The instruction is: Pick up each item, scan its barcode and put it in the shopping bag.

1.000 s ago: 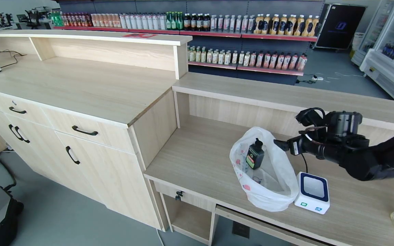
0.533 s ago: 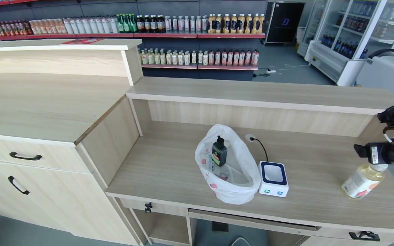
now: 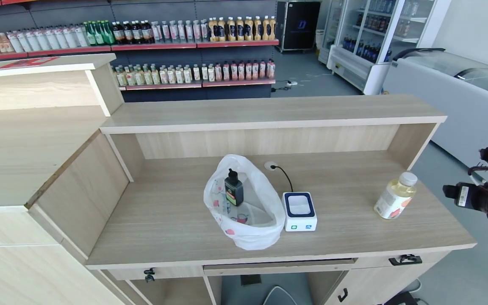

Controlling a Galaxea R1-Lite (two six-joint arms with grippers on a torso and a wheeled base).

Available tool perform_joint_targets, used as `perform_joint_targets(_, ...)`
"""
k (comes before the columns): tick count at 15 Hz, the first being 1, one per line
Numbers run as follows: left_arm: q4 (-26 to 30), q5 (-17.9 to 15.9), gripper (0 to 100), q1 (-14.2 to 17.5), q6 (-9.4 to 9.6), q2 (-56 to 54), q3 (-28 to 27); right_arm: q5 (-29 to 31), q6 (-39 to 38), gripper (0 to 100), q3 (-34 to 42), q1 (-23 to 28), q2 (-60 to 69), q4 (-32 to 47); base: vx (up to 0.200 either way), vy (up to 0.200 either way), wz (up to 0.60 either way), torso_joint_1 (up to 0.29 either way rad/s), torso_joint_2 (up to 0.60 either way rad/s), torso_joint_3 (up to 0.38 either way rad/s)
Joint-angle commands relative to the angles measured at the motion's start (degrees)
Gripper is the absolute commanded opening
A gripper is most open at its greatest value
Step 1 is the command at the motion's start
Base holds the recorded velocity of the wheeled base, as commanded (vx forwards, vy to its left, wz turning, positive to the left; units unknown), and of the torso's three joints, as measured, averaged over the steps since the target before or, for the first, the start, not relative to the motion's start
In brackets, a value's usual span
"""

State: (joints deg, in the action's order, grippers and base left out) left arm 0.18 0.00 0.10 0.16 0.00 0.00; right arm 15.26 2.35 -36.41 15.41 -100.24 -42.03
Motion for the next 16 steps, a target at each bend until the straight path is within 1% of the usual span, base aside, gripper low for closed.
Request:
perform_joint_targets(1,-0.01,0.00,100,-0.01,0.02,0.09,0.00,-6.30,3.54,100,-0.24,2.17,-8.30,-4.29,0.000,0.000,0.00,0.000,0.00,0.000)
perform_joint_targets(2,-0.01,0.00,100,-0.01,0.02,0.09,0.00,-13.77,8.99,100,-0.59,3.40,-10.06,-5.96,0.000,0.000,0.00,0.000,0.00,0.000)
perform_joint_targets(3,-0.01,0.00,100,-0.01,0.02,0.09,0.00,-16.84,11.80,100,-0.85,3.66,-10.59,-6.04,0.000,0.000,0.00,0.000,0.00,0.000)
perform_joint_targets(4,-0.09,0.00,100,-0.01,0.02,0.09,0.00,-17.46,13.64,100,-1.20,3.66,-11.29,-6.13,0.000,0.000,0.00,0.000,0.00,0.000)
perform_joint_targets(6,-0.09,0.00,100,-0.01,0.02,0.09,0.00,-17.55,14.08,100,-1.20,3.58,-13.05,-7.89,0.000,0.000,0.00,0.000,0.00,0.000)
perform_joint_targets(7,-0.09,0.00,100,-0.01,0.02,0.09,0.00,-17.55,14.08,100,-1.20,3.66,-15.16,-11.14,0.000,0.000,0.00,0.000,0.00,0.000)
perform_joint_targets(10,-0.01,0.00,100,-0.01,0.02,0.09,0.00,-17.90,13.91,100,-1.29,3.66,-19.20,-17.03,0.000,0.000,0.00,0.000,0.00,0.000)
perform_joint_targets(13,-0.01,0.00,100,-0.01,0.02,0.09,0.00,-18.78,13.64,100,-1.64,3.58,-21.75,-18.35,0.000,0.000,0.00,0.000,0.00,0.000)
perform_joint_targets(16,-0.09,0.00,100,-0.01,0.02,0.09,0.00,-20.45,13.73,100,-2.35,3.14,-24.39,-21.42,0.000,0.000,0.00,0.000,0.00,0.000)
